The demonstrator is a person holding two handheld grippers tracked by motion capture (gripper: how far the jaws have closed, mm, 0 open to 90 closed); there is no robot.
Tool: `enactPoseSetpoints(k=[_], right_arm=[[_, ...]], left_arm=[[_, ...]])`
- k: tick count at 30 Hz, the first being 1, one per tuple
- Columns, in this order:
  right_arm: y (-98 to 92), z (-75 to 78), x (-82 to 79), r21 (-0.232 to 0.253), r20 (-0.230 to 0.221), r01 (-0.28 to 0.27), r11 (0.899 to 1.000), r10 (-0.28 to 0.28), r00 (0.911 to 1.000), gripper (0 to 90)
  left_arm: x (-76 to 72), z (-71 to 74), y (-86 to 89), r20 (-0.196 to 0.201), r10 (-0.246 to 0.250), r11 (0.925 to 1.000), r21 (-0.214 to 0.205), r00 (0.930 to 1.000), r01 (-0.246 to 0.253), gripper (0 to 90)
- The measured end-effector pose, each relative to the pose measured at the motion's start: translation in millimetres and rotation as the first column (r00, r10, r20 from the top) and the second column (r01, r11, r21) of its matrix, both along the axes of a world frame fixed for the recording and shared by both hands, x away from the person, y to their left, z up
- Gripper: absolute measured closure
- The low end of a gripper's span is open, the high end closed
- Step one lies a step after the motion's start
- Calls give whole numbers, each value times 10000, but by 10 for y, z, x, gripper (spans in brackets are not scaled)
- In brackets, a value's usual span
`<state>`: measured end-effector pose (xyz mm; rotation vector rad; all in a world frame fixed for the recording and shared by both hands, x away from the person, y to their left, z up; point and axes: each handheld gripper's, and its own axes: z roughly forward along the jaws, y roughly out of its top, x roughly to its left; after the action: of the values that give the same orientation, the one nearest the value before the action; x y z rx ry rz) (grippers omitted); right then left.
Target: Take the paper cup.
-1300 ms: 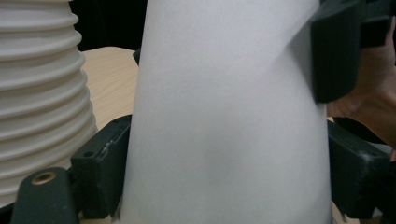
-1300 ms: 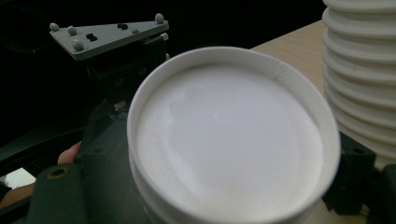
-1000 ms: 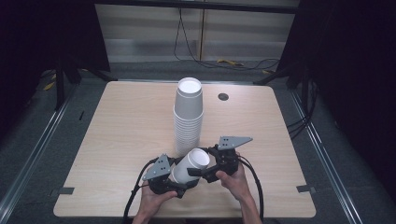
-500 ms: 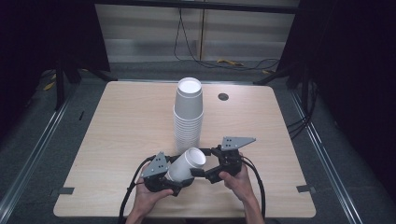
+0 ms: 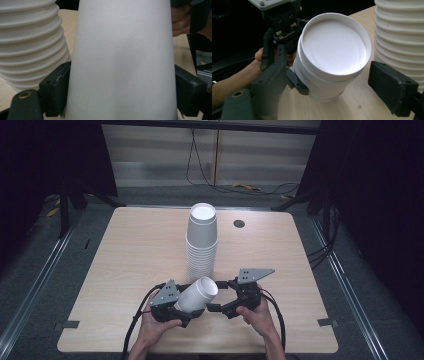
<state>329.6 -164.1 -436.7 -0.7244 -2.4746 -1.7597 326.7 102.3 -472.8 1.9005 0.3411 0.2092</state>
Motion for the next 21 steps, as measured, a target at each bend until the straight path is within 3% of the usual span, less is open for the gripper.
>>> enactPoseSetpoints(k=[8,13,21], right_arm=[[-15,20,-13,-468,70,26,9989,-23,10000,151],[-29,28,-10,-735,106,86,9973,-79,9999,151],[-21,54,-13,-1286,235,111,9916,-82,9997,156]], left_arm=[[39,30,-20,-60,-164,9982,577,9998,167,159],[41,61,-56,101,-382,9910,1289,9992,366,159],[54,91,-74,96,-379,9850,1686,9992,357,159]])
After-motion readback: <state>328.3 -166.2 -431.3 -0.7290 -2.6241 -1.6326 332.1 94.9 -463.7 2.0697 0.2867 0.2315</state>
